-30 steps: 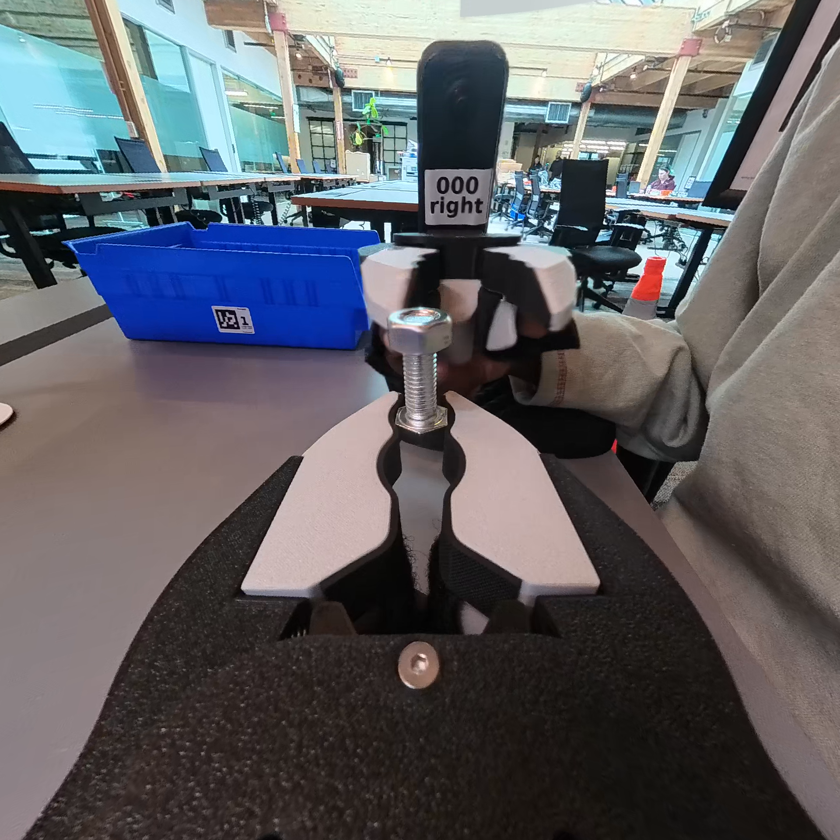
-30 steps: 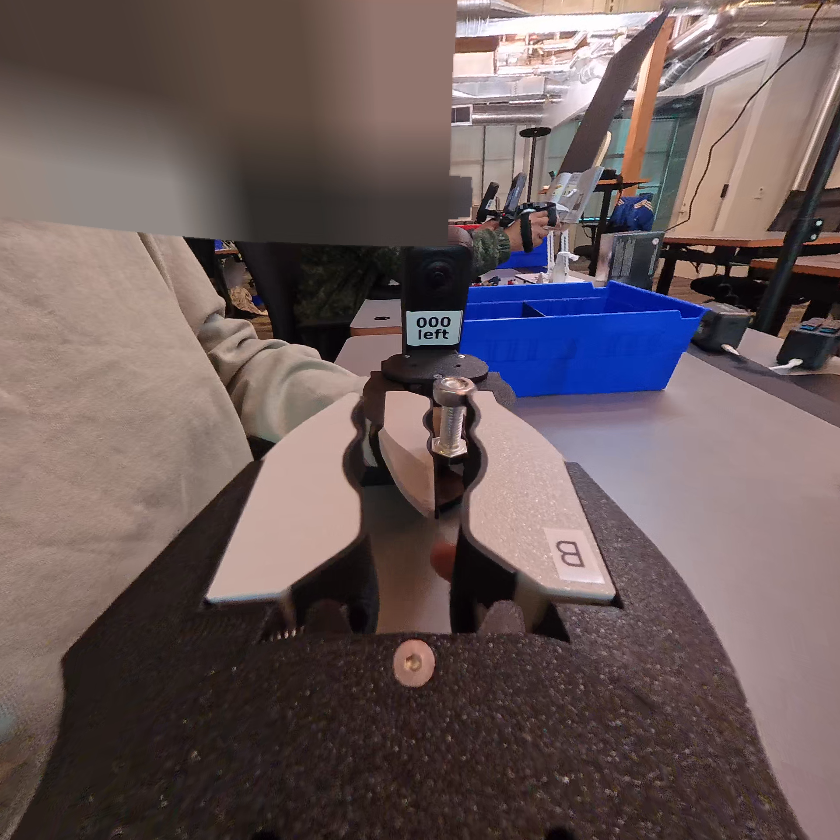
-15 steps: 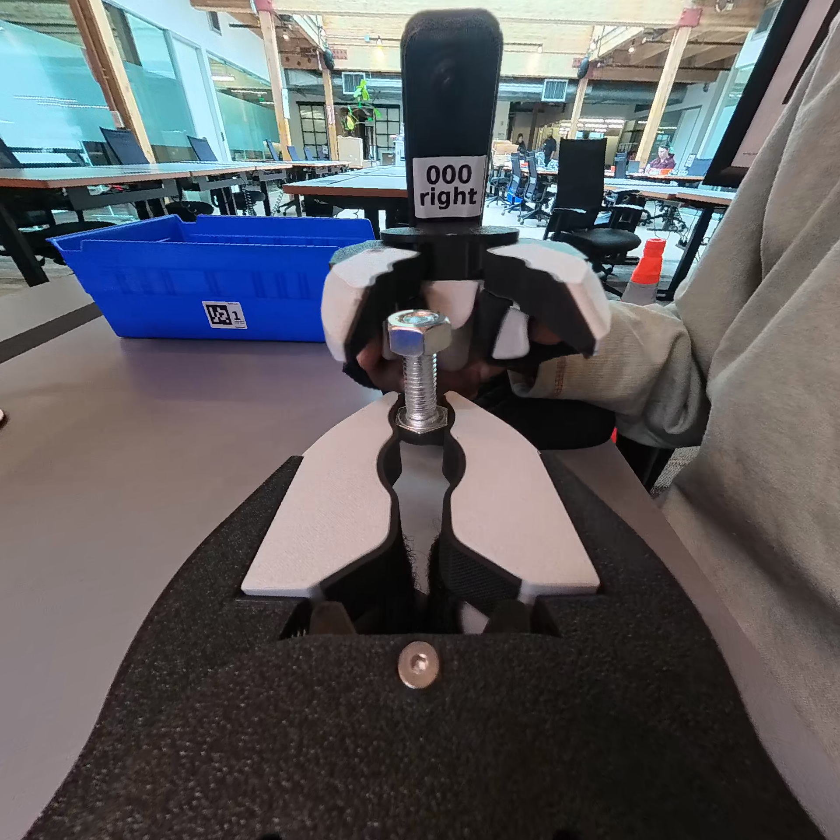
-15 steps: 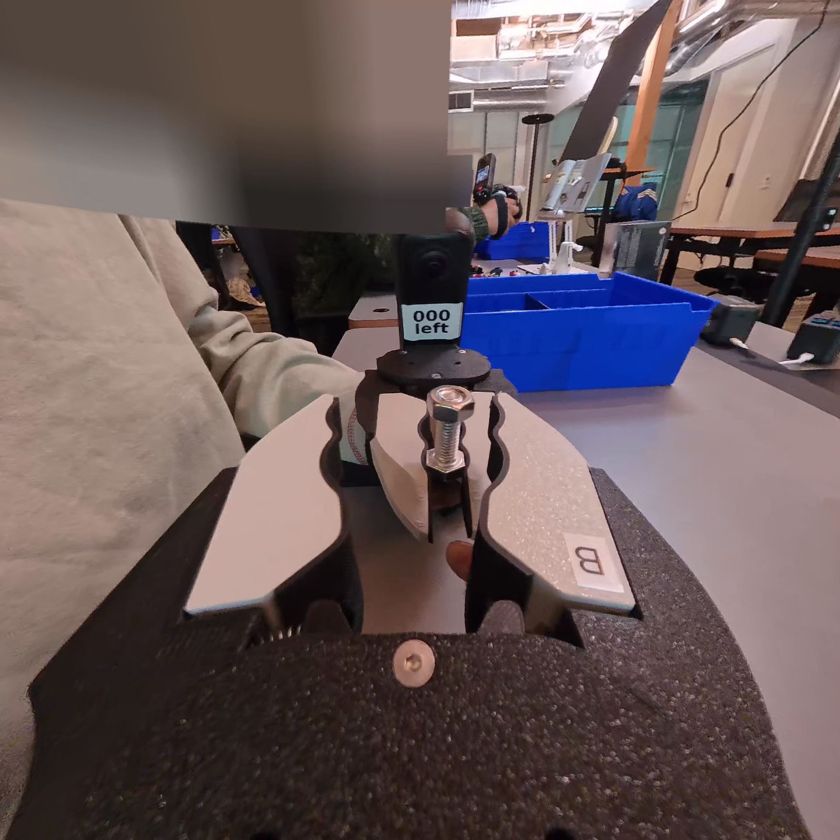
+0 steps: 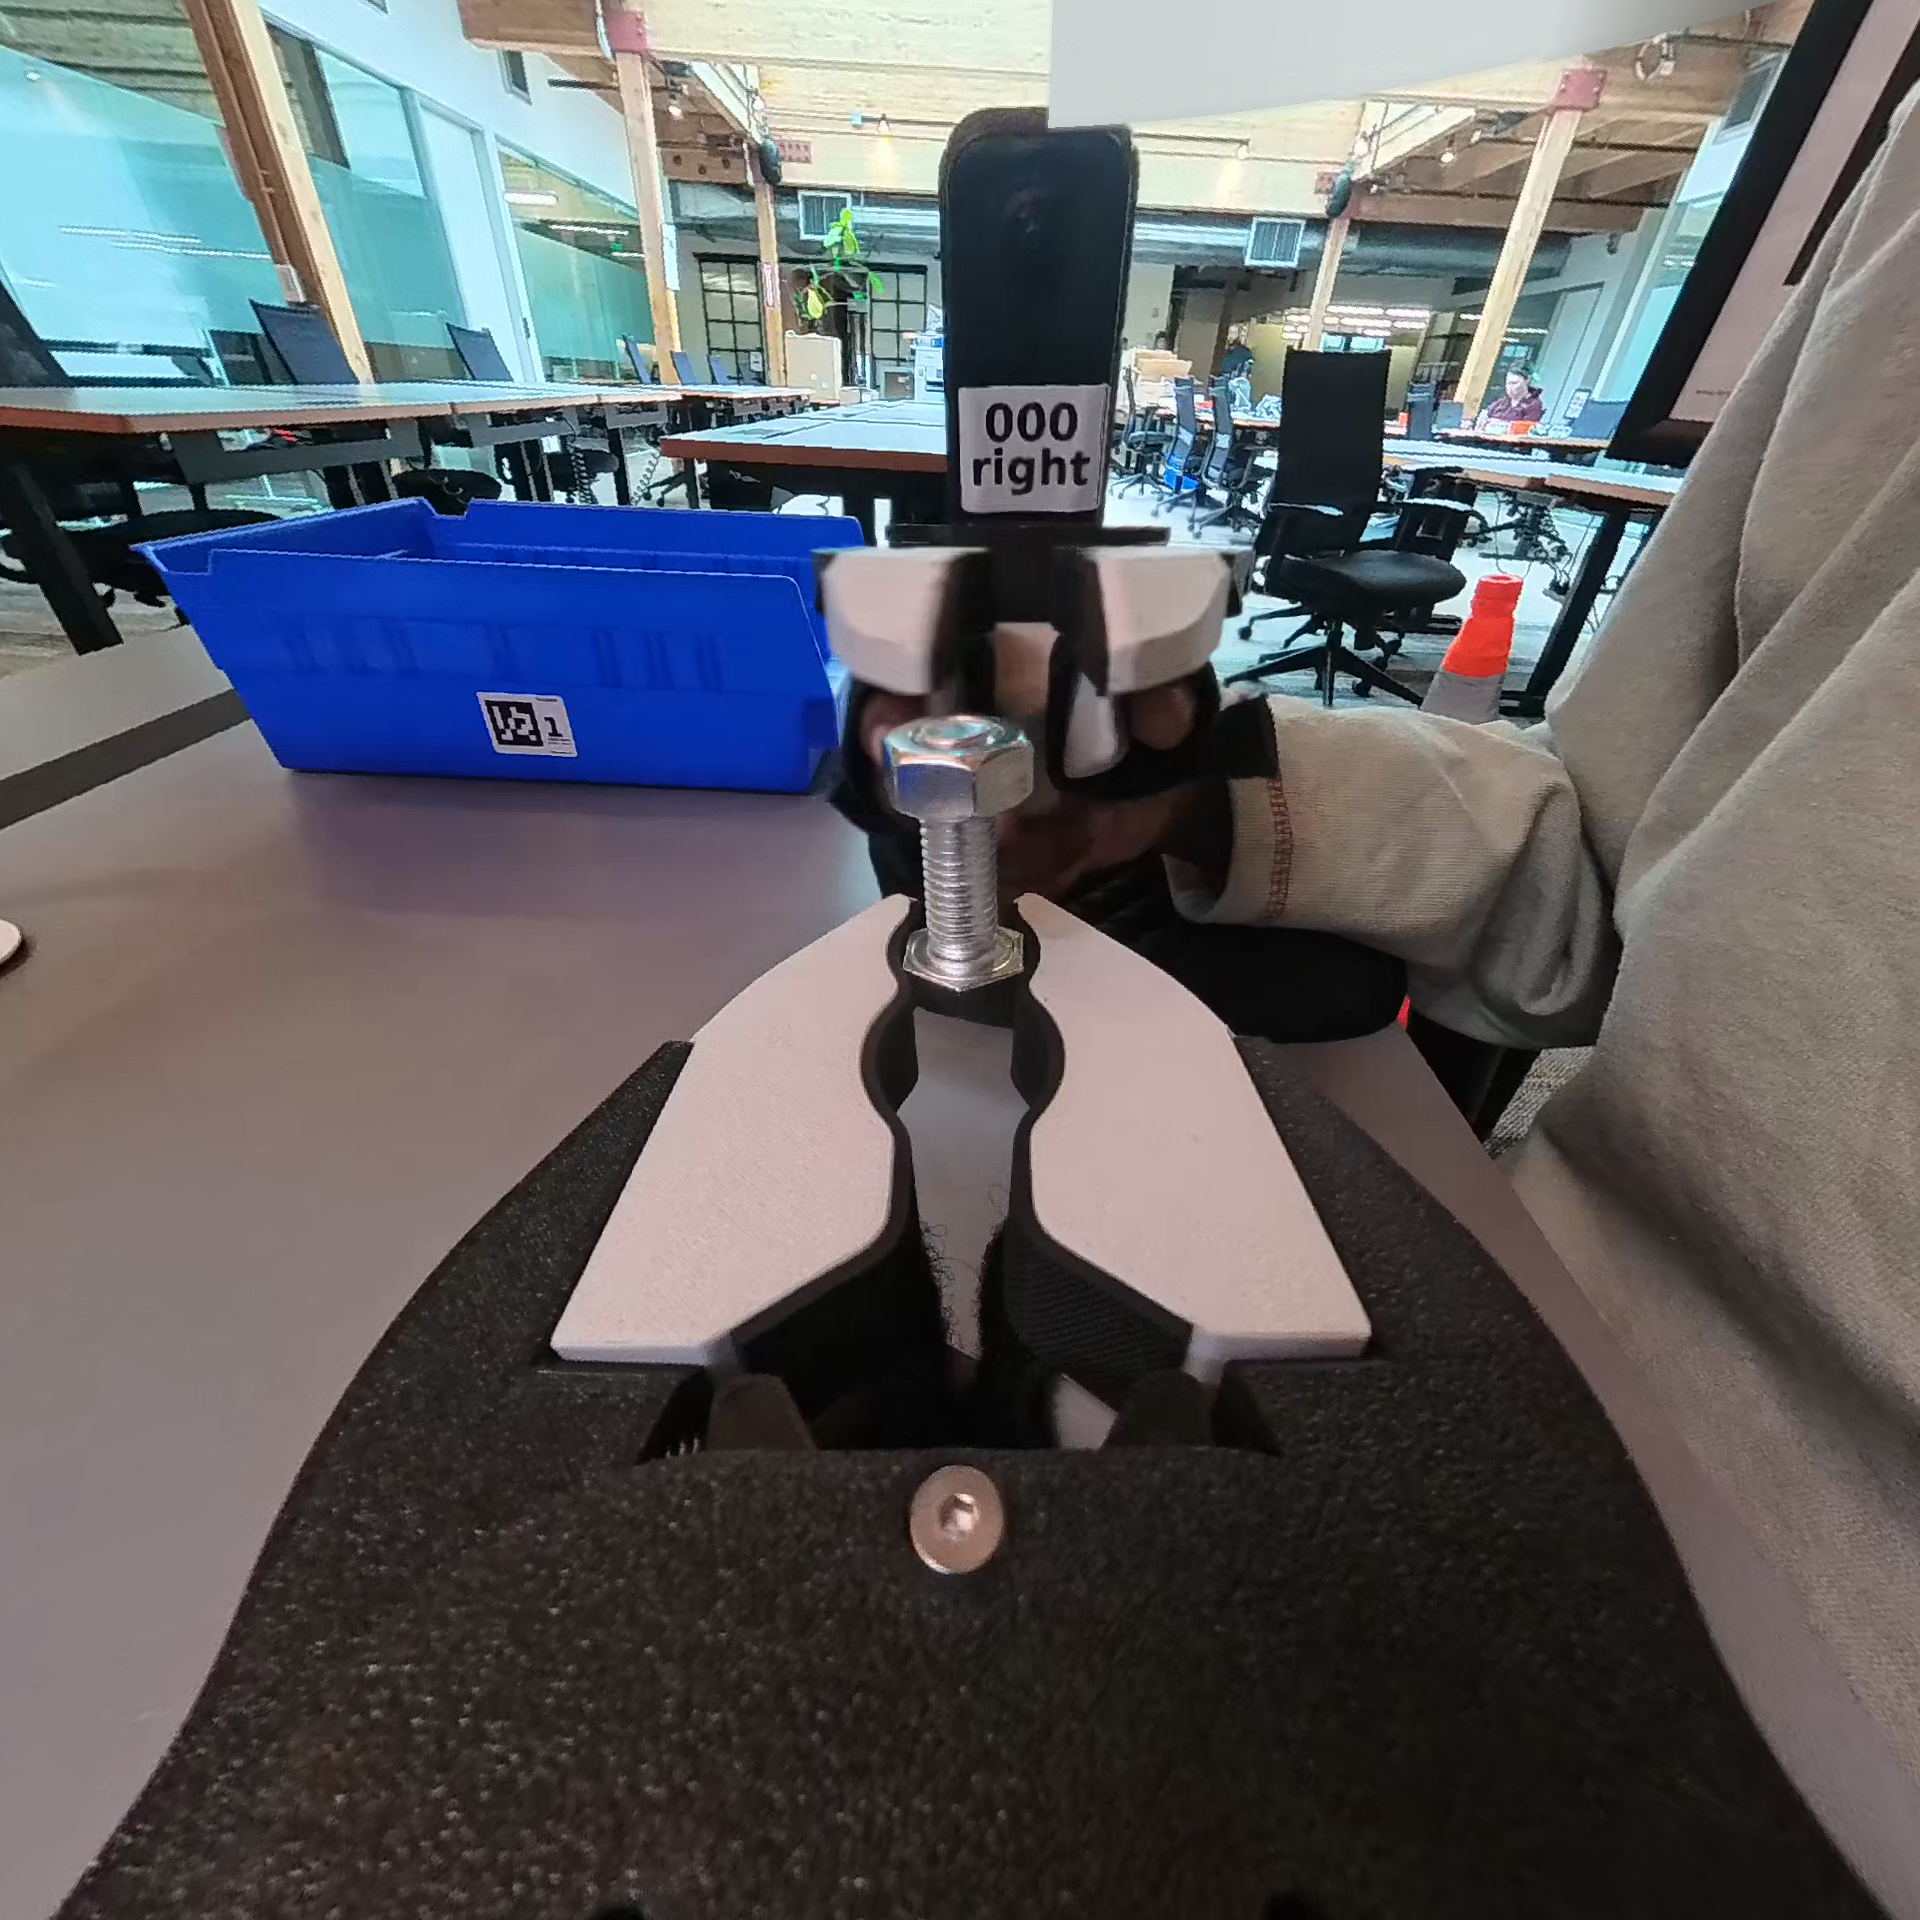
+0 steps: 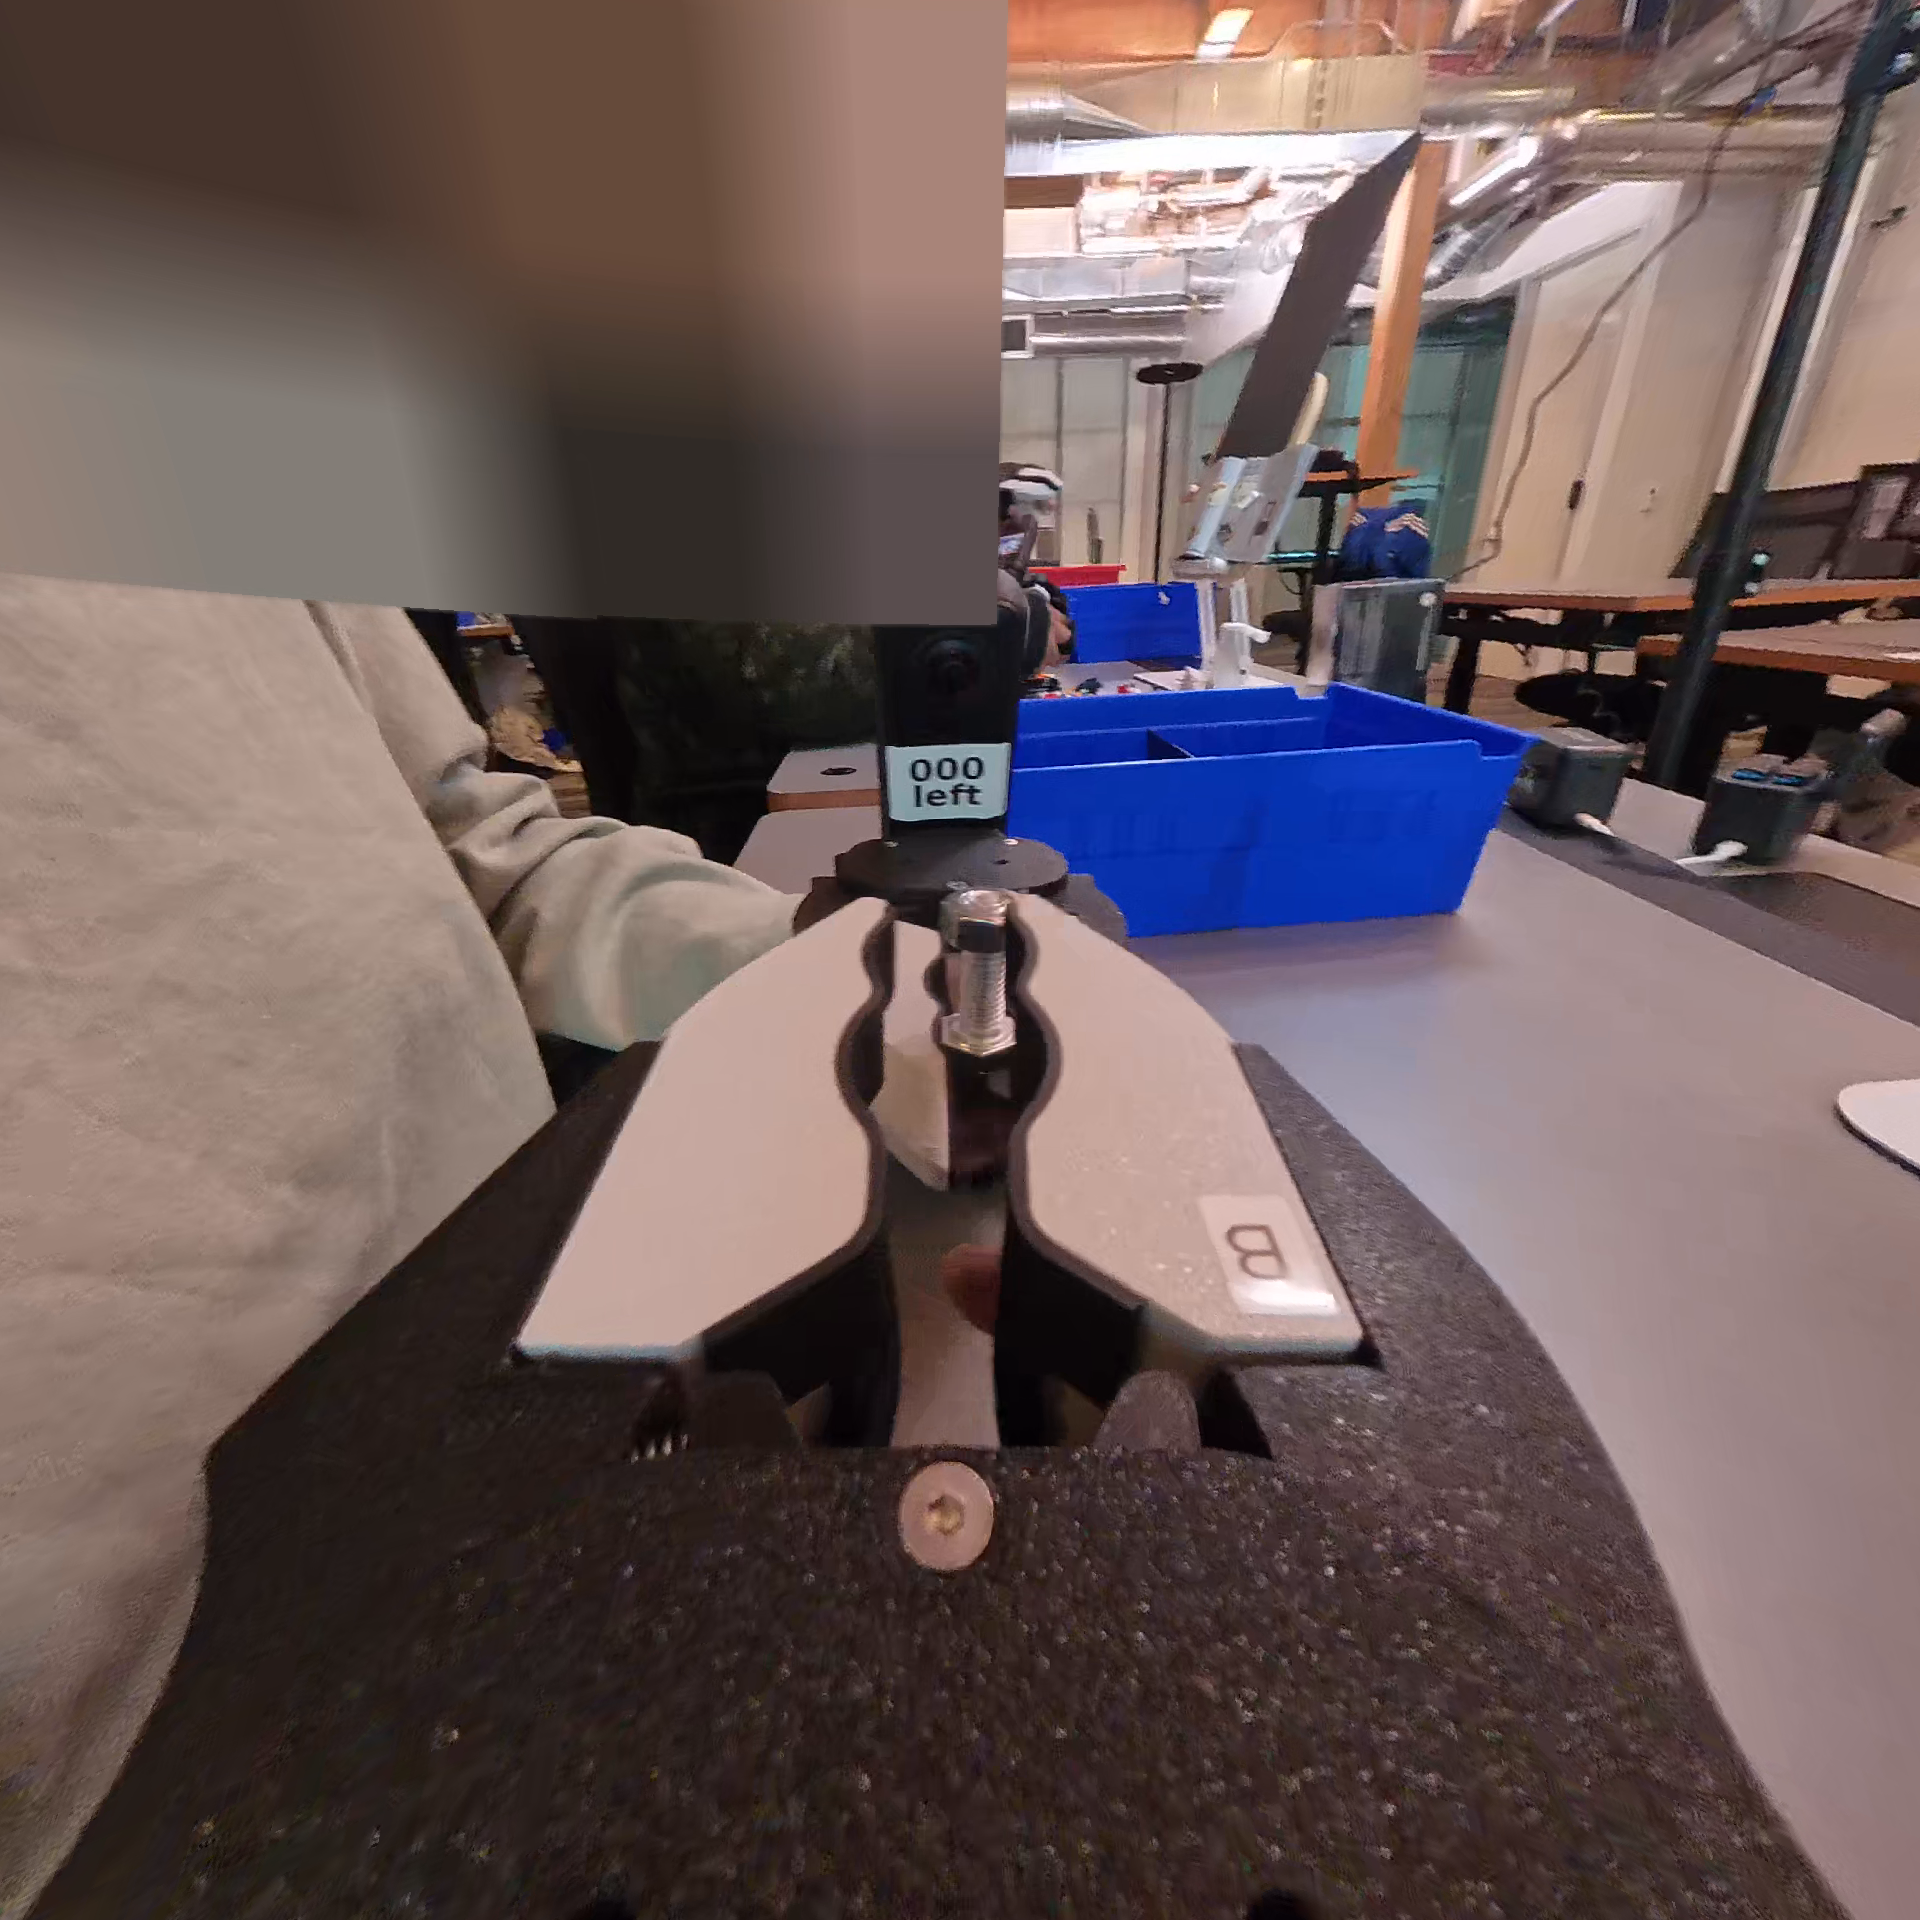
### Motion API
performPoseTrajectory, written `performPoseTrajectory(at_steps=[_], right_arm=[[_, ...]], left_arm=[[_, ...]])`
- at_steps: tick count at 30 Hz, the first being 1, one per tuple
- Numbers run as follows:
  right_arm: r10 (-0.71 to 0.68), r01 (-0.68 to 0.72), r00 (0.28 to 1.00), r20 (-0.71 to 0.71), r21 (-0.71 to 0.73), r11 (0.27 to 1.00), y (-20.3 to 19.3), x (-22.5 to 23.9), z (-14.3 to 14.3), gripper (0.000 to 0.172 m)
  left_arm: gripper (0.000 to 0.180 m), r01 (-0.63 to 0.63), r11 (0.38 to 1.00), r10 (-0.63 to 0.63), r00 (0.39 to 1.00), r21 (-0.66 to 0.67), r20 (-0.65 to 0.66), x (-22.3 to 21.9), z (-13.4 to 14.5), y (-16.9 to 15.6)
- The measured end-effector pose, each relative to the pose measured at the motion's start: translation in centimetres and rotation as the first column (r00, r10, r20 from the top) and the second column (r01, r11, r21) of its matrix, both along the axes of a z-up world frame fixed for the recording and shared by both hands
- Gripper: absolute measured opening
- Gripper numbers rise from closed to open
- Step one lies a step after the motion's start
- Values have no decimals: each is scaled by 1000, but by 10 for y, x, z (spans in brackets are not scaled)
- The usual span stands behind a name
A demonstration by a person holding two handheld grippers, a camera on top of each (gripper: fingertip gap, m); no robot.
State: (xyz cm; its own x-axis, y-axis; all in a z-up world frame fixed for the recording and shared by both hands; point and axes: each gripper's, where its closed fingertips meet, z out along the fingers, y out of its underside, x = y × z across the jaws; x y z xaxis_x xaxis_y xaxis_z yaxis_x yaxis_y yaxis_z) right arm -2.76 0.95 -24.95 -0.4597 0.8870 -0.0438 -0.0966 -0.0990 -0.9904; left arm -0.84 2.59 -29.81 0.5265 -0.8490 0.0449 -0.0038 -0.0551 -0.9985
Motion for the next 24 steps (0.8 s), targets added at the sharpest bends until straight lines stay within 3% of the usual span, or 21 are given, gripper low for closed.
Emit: performPoseTrajectory(at_steps=[4,10,15,20,22,24], right_arm=[[5,-6,1000,25,13,1000,-8,-9,-5,48],[54,-58,997,61,63,996,-22,-15,-11,53],[31,-34,997,65,49,998,-13,-10,-10,41],[56,-56,998,15,15,998,-7,3,-2,5],[47,-47,999,-5,2,999,-5,3,1,5],[5,-5,1000,12,4,1000,-1,-1,-1,16]], left_arm=[[13,7,1000,-7,1000,1,-13,1,-1,-1],[13,14,1000,-14,999,1,-29,3,-3,-2],[13,7,1000,-7,1000,2,-13,1,-1,-1],[13,-1,1000,1,1000,-3,2,0,0,0],[13,0,1000,0,1000,-2,0,0,0,0],[13,2,1000,-2,1000,1,-7,0,-1,0]])
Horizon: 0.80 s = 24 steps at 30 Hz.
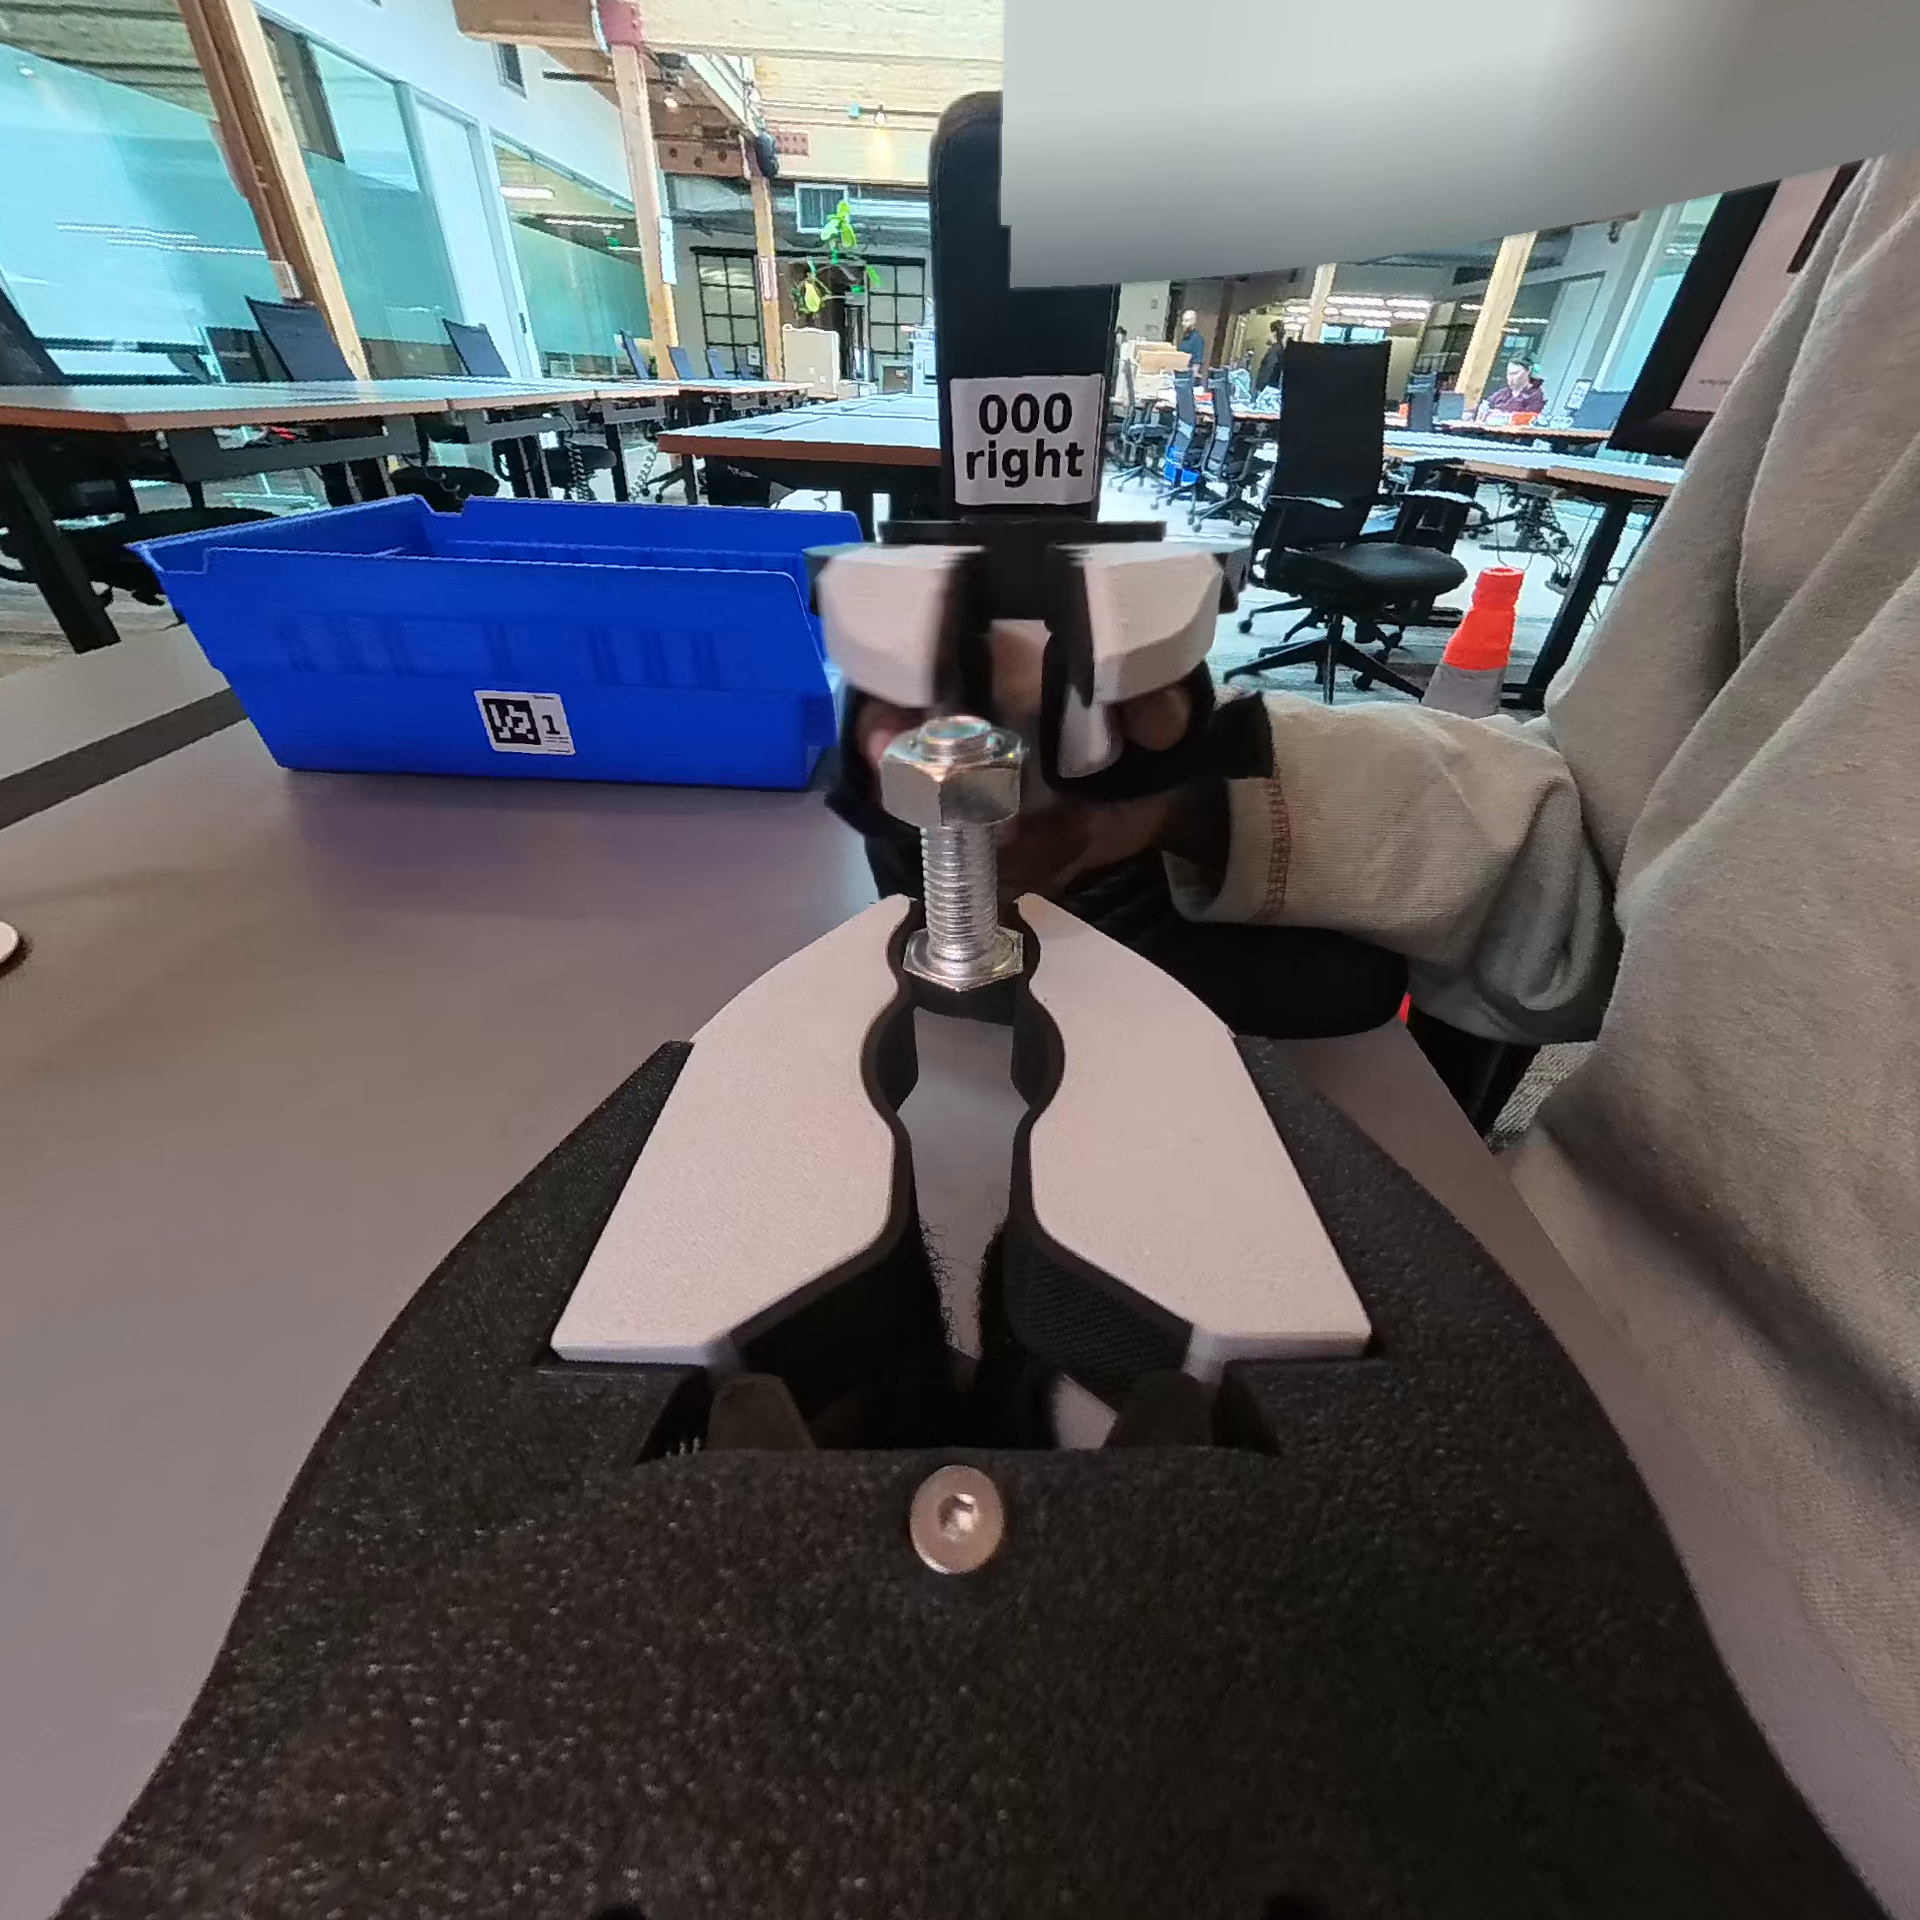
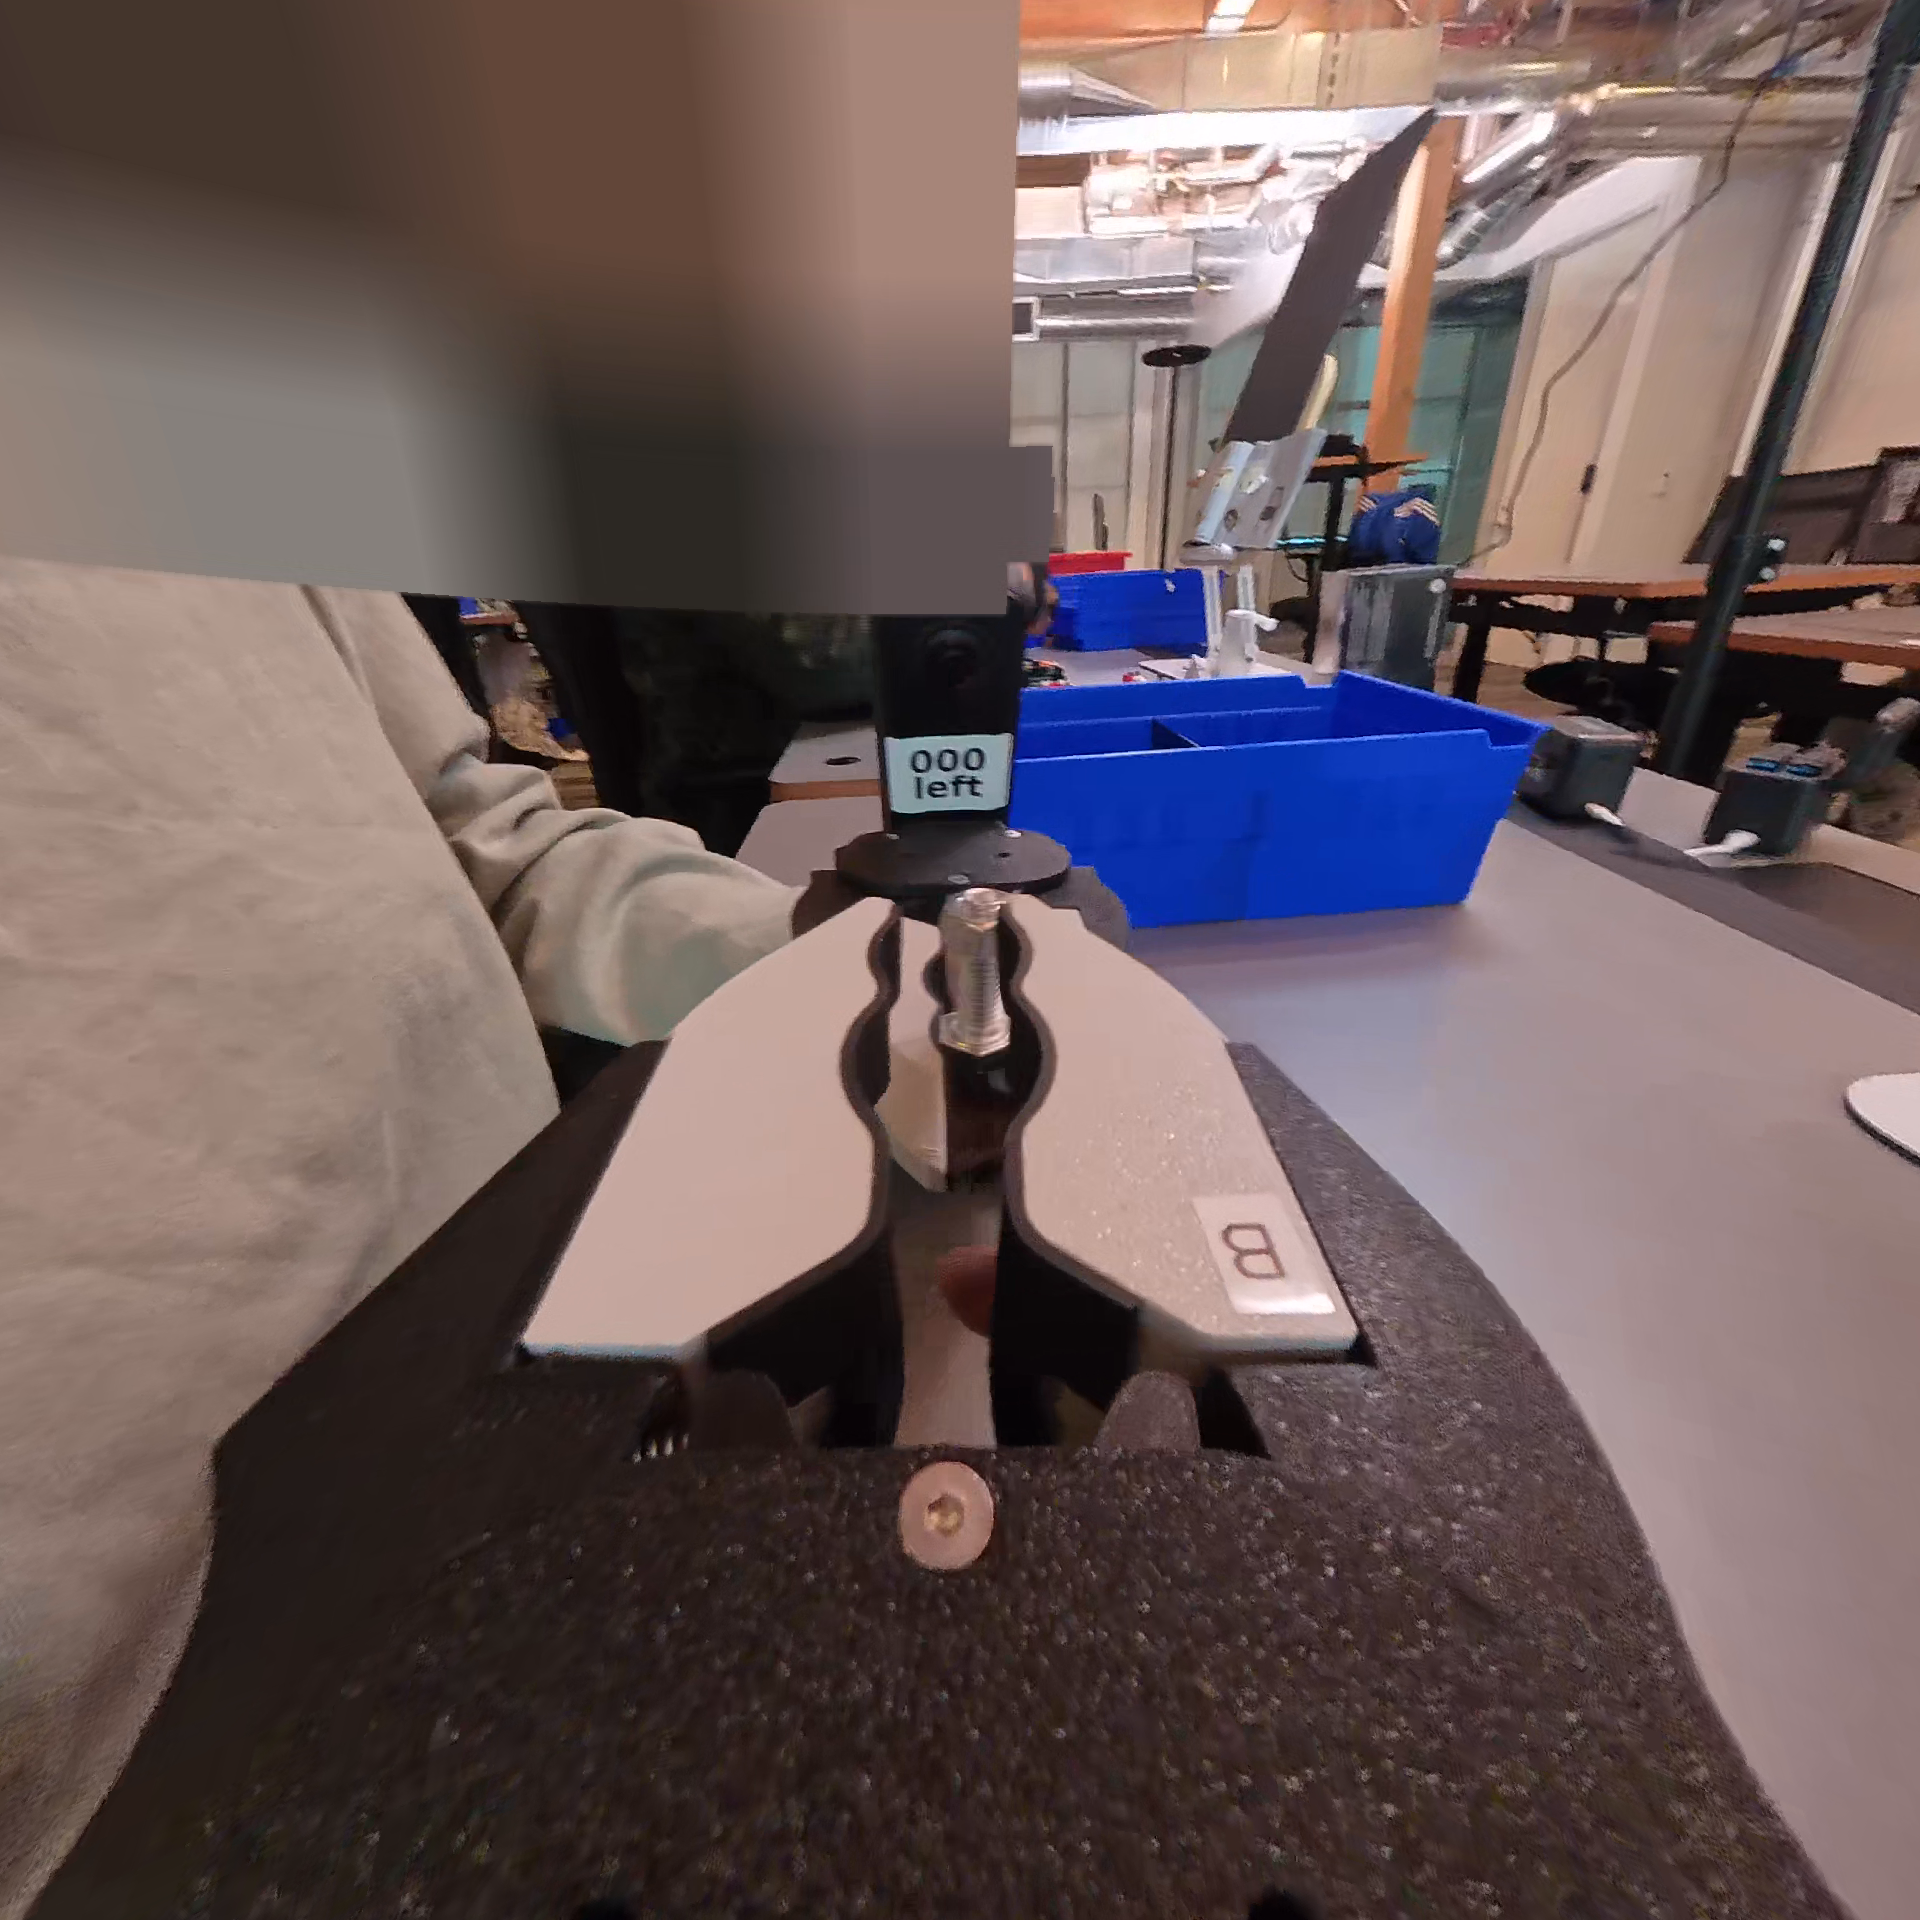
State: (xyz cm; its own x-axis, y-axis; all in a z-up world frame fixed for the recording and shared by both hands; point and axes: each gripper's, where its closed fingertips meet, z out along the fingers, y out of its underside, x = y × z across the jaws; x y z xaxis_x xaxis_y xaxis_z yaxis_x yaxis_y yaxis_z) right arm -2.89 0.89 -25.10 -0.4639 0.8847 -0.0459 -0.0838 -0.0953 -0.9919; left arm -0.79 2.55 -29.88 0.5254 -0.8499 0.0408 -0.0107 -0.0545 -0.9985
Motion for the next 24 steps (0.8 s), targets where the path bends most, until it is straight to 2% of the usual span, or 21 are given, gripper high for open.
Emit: performPoseTrajectory(at_steps=[4,10,15,18,20,22,24], right_arm=[[-8,8,1000,19,23,1000,-6,-9,-5,48],[46,-53,996,80,92,994,-24,-16,-16,59],[21,-25,998,59,65,998,-14,-11,-11,45],[-1,-2,998,59,55,999,-5,-4,-10,24],[28,-29,999,26,49,998,-7,1,-6,3],[17,-17,1000,-8,34,999,-5,2,0,3],[-25,25,1000,-10,33,999,1,-1,-1,14]], left_arm=[[13,4,1000,-4,1000,-1,-7,1,-1,0],[13,4,1000,-4,1000,1,-11,1,-1,-1],[13,1,1000,-1,1000,2,-3,1,0,0],[13,-1,1000,1,1000,3,3,0,1,0],[13,-5,1000,5,1000,-1,8,-1,1,1],[13,-4,1000,4,1000,-1,7,-1,1,1],[13,-2,1000,2,1000,1,2,0,0,0]])
